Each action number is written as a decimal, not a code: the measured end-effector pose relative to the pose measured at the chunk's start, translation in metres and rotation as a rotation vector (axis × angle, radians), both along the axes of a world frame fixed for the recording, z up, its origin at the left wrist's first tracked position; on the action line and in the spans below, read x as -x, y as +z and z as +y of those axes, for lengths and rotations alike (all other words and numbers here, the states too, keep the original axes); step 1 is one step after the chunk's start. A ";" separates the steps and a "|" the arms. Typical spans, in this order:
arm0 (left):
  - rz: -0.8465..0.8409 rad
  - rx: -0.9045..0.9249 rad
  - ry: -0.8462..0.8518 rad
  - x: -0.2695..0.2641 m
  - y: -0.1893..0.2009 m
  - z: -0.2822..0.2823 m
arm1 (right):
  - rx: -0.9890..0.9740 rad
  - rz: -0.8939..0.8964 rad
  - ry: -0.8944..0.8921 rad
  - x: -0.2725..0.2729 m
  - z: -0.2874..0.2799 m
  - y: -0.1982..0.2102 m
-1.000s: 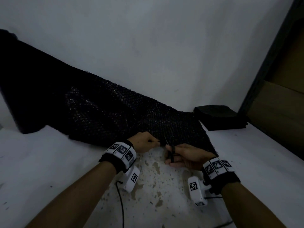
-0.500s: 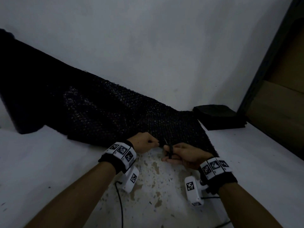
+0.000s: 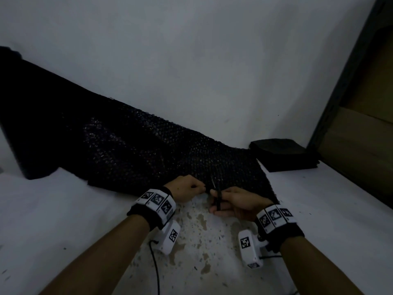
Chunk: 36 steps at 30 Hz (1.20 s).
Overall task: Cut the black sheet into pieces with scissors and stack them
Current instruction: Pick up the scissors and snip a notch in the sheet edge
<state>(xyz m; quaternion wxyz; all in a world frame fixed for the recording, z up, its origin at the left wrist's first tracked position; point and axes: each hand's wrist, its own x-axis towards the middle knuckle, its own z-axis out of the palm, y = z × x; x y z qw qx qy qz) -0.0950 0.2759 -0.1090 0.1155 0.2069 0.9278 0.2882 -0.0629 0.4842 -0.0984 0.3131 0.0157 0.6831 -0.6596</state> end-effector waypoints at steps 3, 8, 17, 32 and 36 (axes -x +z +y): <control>0.000 -0.004 -0.011 0.001 -0.002 -0.001 | -0.002 -0.023 0.001 0.002 0.000 0.001; 0.001 -0.019 0.017 0.000 -0.002 -0.002 | 0.009 -0.062 0.008 0.001 0.002 0.004; -0.001 -0.031 0.027 -0.002 0.002 -0.002 | 0.000 -0.045 0.004 0.006 0.002 0.001; -0.007 -0.045 0.064 -0.003 0.002 -0.004 | 0.023 0.028 -0.072 0.024 -0.008 -0.006; -0.034 -0.043 0.076 -0.005 0.004 -0.002 | 0.034 0.038 -0.092 0.023 -0.009 -0.007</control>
